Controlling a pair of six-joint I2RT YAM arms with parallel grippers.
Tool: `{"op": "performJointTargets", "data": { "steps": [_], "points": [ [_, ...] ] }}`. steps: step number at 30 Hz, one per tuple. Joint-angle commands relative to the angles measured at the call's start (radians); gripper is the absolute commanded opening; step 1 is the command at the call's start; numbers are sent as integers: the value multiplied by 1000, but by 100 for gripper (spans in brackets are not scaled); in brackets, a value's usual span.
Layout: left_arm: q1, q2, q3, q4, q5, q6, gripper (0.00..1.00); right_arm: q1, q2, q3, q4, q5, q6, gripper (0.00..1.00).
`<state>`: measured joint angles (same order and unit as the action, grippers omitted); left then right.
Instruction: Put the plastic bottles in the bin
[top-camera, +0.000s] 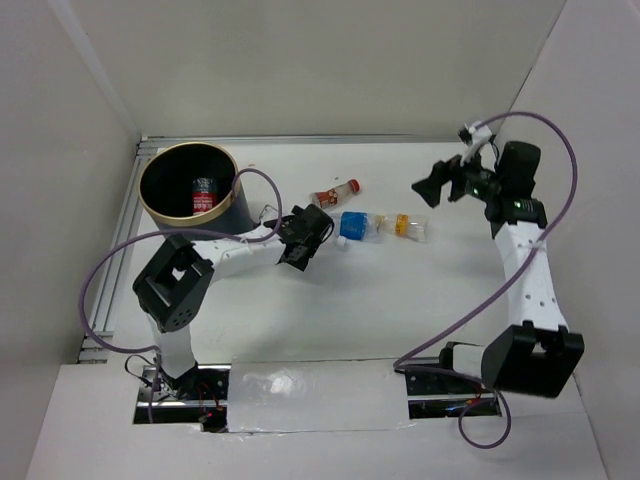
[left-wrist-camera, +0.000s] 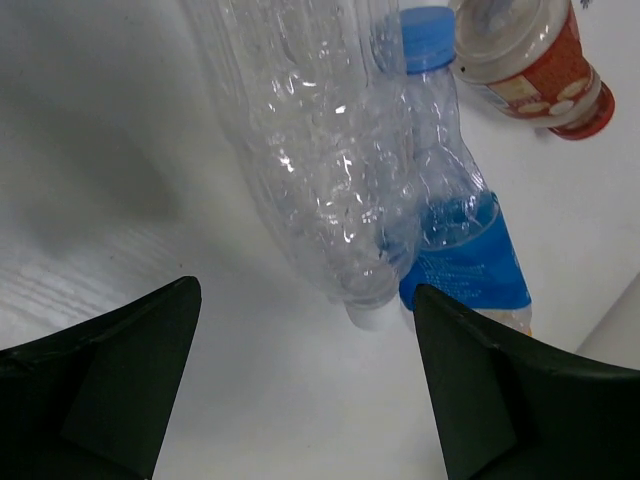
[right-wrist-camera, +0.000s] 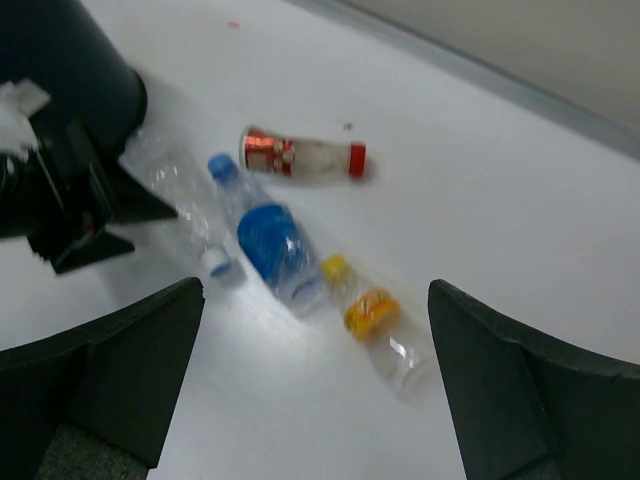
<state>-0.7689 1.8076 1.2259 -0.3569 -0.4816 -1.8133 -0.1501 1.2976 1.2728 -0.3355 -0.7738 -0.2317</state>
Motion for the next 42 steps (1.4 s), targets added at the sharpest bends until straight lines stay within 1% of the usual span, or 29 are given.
{"op": "performJointTargets", "data": {
  "steps": [1, 2, 6, 11, 13, 15, 17, 19, 21, 22, 23, 24, 25, 26, 27, 28, 29, 30, 31, 32, 33, 35, 36, 37, 38, 39, 40, 41, 42],
  "points": [
    [40, 55, 47, -33, -34, -6, 100, -69, -119, -166, -76, -105, -116, 100],
    [51, 67, 78, -24, -34, 3, 100, -95, -162, -197, -86, -119, -127, 100],
    [60, 137, 141, -28, -34, 43, 100, -147, -222, -311, -109, -147, -147, 100],
    [89, 186, 161, -37, -23, 43, 100, -158, -222, -357, -108, -156, -137, 100],
    [100, 223, 184, -68, -3, 69, 97, -158, -222, -357, -108, -156, -126, 100],
    [100, 245, 205, -82, 9, 88, 84, -148, -186, -346, -137, -143, -138, 100],
    [100, 245, 195, -82, 9, 114, 71, -147, -163, -317, -160, -118, -175, 100],
    [91, 222, 155, -57, 9, 135, 36, -147, -143, -302, -180, -117, -220, 100],
    [65, 178, 114, -12, 20, 198, 12, -147, -118, -290, -180, -96, -256, 100],
    [54, 158, 103, 5, 29, 231, 7, -147, -103, -276, -180, -96, -291, 100],
    [42, 107, 93, 22, 29, 314, 4, -147, -94, -262, -180, -76, -307, 100],
    [8, 79, 74, 73, 20, 372, 1, -147, -71, -262, -180, -76, -349, 100],
    [-12, 49, 73, 94, 20, 434, 1, -147, -58, -247, -180, -76, -350, 100],
    [-32, 17, 61, 116, 20, 560, 1, -147, -43, -237, -180, -65, -389, 100],
    [-68, -52, 61, 148, 20, 638, 0, -147, -28, -222, -180, -65, -409, 100],
    [-84, -88, 51, 177, 20, 701, 0, -147, 7, -211, -200, -65, -440, 100],
    [-96, -121, 50, 220, 43, 765, 0, -147, 26, -201, -209, -65, -508, 100],
    [-96, -154, 50, 234, 63, 890, 0, -147, 46, -176, -220, -65, -549, 100],
    [-107, -212, 69, 234, 63, 925, 0, -147, 86, -161, -258, -82, -601, 100],
    [-107, -238, 78, 234, 101, 962, 0, -147, 107, -147, -281, -93, -667, 100],
    [-107, -264, 105, 234, 101, 1047, 0, -138, 126, -118, -301, -116, -793, 100],
    [-96, -313, 142, 234, 101, 1123, 0, -138, 182, -107, -361, -149, -926, 100],
    [-86, -358, 164, 234, 74, 1169, 0, -138, 196, -93, -373, -166, -1045, 100],
    [-73, -378, 208, 234, 52, 1251, 0, -128, 216, -93, -373, -179, -1061, 100],
    [-73, -395, 231, 234, 26, 1294, 0, -111, 216, -93, -334, -179, -1061, 100],
    [-57, -410, 256, 225, -48, 1336, 0, -99, 233, -81, -333, -179, -1061, 100],
    [-43, -436, 276, 213, -93, 1395, 0, -85, 242, -61, -323, -141, -1039, 100],
    [-2, -451, 287, 204, -132, 1420, 0, -45, 252, -49, -323, -122, -1023, 99],
    [26, -467, 287, 203, -171, 1434, 1, -31, 264, -40, -323, -111, -1012, 99]
  ]
}}
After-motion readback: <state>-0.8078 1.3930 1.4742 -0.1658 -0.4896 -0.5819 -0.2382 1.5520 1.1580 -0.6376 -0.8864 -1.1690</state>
